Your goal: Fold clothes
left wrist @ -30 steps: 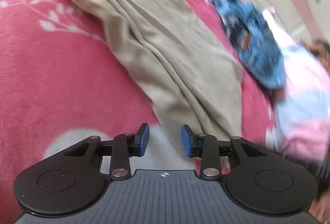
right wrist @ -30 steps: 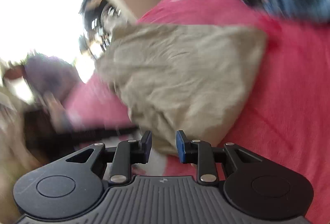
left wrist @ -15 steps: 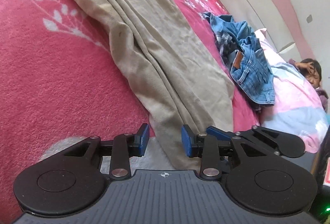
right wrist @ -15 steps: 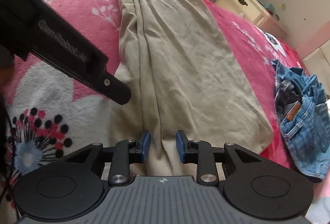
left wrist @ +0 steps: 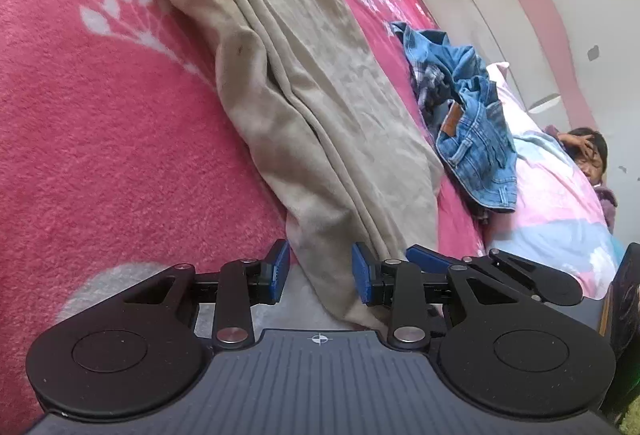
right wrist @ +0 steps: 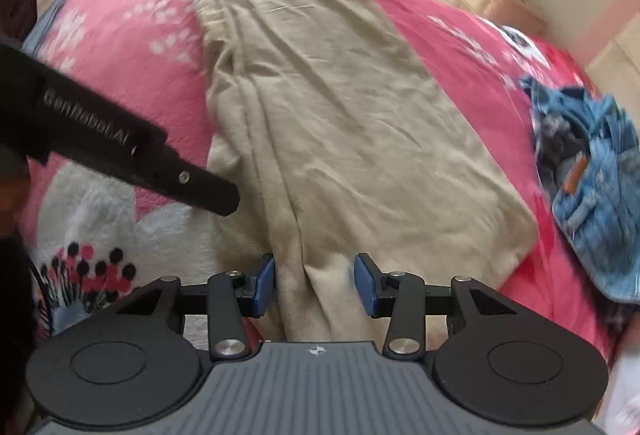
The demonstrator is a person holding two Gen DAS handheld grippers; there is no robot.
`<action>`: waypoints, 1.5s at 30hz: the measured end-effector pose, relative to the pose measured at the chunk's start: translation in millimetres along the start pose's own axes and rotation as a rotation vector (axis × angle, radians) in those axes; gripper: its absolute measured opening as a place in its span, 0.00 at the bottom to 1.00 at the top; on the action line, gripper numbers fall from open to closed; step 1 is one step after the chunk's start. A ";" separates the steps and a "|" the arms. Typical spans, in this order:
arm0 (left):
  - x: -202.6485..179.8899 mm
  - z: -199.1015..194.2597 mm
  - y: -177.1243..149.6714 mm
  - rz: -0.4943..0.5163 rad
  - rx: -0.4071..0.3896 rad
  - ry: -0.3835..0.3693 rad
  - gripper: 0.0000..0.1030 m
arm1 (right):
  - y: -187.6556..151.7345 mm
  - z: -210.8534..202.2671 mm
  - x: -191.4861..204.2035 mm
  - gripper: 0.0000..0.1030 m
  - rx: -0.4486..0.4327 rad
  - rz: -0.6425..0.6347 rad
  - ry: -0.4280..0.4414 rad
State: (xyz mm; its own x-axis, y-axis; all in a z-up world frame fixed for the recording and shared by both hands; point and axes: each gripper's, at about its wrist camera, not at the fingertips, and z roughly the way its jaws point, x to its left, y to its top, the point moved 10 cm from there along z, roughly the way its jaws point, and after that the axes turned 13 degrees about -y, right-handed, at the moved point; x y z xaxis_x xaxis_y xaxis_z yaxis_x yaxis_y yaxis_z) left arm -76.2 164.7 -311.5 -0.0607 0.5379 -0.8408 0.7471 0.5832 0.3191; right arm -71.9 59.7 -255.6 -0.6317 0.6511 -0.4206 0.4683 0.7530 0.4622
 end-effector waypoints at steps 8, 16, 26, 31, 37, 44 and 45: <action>-2.9 0.9 -4.4 0.013 0.025 -0.001 0.33 | 2.0 -5.1 -15.1 0.38 0.001 0.119 0.034; -1.0 2.9 -6.4 0.007 0.037 -0.002 0.39 | -0.1 -11.5 -29.2 0.38 -0.012 0.252 0.059; -2.2 4.6 -7.4 0.012 0.039 0.008 0.40 | -7.2 -5.4 -45.4 0.38 0.000 0.389 0.114; -3.1 6.3 -8.1 0.019 0.042 0.010 0.41 | -13.6 -1.3 -57.2 0.38 0.030 0.512 0.198; -3.3 8.6 -8.8 0.021 0.045 0.010 0.44 | -19.4 4.4 -70.2 0.39 0.044 0.589 0.229; -5.0 6.6 -8.5 0.030 0.049 0.014 0.44 | -6.7 0.6 -31.4 0.39 -0.053 0.275 0.146; -5.1 6.9 -8.6 0.033 0.049 0.016 0.44 | -6.4 2.4 -29.0 0.39 -0.060 0.246 0.121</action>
State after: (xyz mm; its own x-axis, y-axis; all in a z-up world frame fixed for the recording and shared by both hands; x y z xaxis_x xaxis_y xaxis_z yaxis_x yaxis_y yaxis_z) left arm -77.7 152.7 -313.0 -0.0458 0.5659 -0.8232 0.7806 0.5345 0.3240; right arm -55.1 36.2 -248.2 -0.5744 0.7948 -0.1959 0.5815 0.5646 0.5857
